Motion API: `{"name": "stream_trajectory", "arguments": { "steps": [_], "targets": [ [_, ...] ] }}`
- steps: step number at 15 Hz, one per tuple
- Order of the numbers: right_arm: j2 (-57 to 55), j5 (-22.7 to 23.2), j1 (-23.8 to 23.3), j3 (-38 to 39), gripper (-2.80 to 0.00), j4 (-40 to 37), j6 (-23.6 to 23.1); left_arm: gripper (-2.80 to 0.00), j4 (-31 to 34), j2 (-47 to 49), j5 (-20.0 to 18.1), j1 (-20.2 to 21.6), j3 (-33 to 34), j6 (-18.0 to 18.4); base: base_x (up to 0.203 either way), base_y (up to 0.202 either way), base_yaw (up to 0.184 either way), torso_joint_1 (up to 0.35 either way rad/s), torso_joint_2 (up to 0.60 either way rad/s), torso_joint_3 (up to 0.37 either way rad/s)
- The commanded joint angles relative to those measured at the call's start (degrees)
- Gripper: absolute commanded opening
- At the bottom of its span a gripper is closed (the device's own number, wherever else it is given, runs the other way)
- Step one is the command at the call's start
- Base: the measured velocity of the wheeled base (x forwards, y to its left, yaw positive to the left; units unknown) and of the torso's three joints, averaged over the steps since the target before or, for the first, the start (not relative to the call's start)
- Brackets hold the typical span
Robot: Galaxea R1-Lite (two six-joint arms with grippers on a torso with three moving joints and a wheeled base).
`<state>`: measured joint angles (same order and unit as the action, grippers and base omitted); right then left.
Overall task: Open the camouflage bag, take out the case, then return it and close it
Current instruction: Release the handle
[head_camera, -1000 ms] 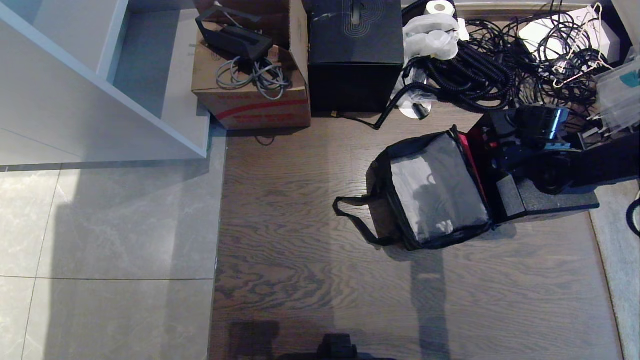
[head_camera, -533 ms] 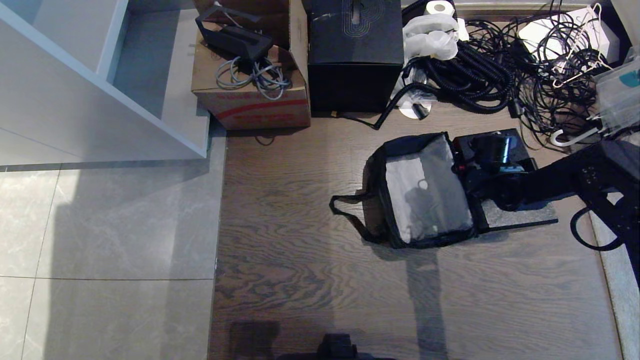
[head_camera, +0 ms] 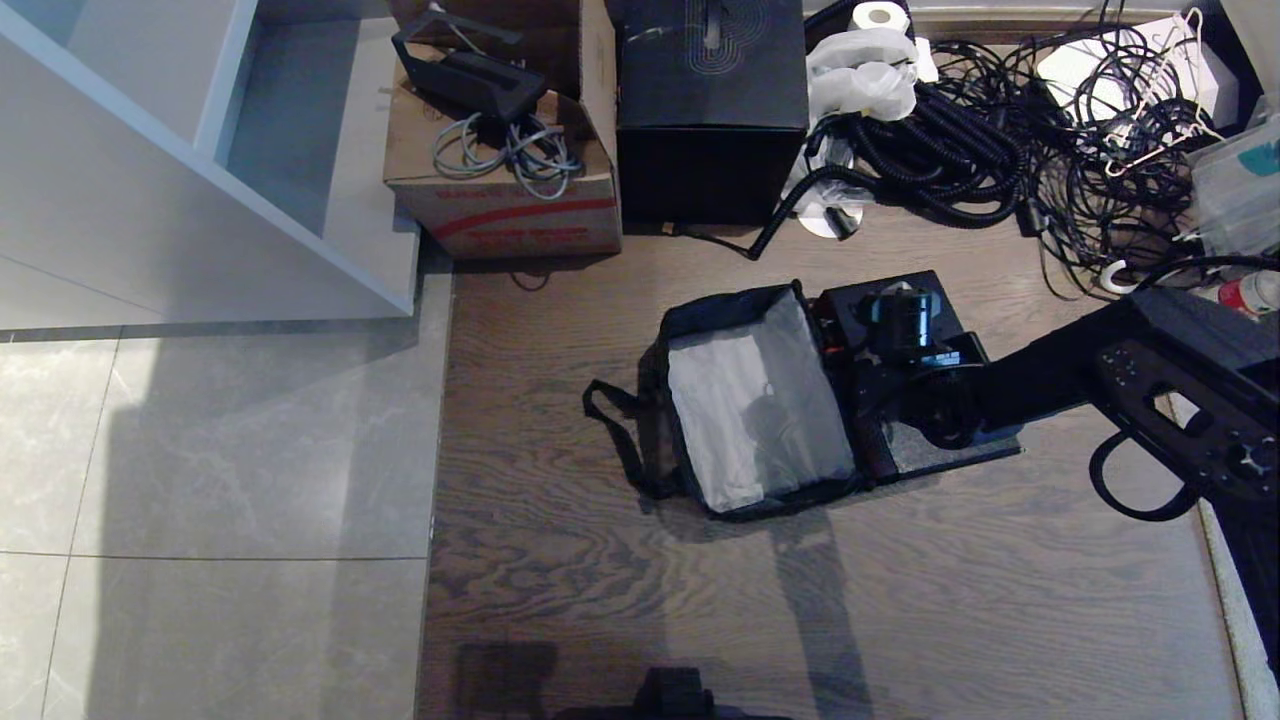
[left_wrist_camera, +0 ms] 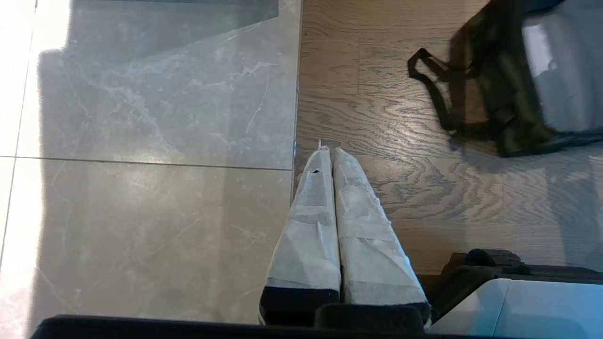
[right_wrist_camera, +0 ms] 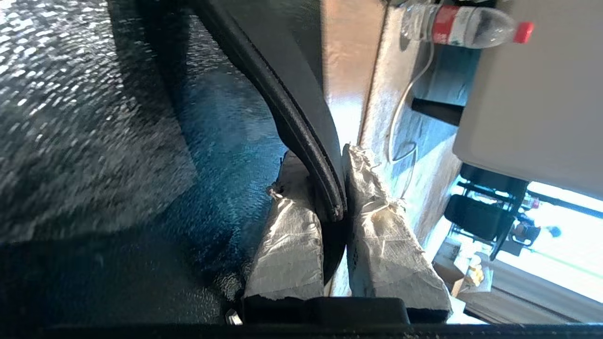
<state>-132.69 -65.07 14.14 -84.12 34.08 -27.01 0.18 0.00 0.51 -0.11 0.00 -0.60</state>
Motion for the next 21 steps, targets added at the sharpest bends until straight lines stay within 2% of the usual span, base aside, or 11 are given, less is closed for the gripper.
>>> {"name": "stream_trajectory", "arguments": {
  "steps": [1,7,12,20,21],
  "targets": [
    [-0.2,-0.3,-0.2,-0.6,-2.8,0.2,-0.2,-2.8,0.0,0.0,0.0,0.0,0.0,0.0,0.0,0.0,0.0,0.0,0.0,0.0],
    [-0.8,0.3,-4.7,-1.7,-2.8,0.4,-0.2,-2.8,0.0,0.0,0.0,0.0,0.0,0.0,0.0,0.0,0.0,0.0,0.0,0.0],
    [-2.3,0.7,-9.9,-6.5,-2.8,-0.4,-2.1,-2.8,0.0,0.0,0.0,0.0,0.0,0.0,0.0,0.0,0.0,0.0,0.0,0.0],
    [-5.3,0.8,-11.6,-5.5,-2.8,-2.7,-0.4,-2.8,0.0,0.0,0.0,0.0,0.0,0.1,0.0,0.0,0.0,0.0,0.0,0.0],
    [-6.3,0.9,-11.5,-4.9,0.0,-3.3,0.2,-2.8,0.0,0.0,0.0,0.0,0.0,0.0,0.0,0.0,0.0,0.0,0.0,0.0]
  ]
}}
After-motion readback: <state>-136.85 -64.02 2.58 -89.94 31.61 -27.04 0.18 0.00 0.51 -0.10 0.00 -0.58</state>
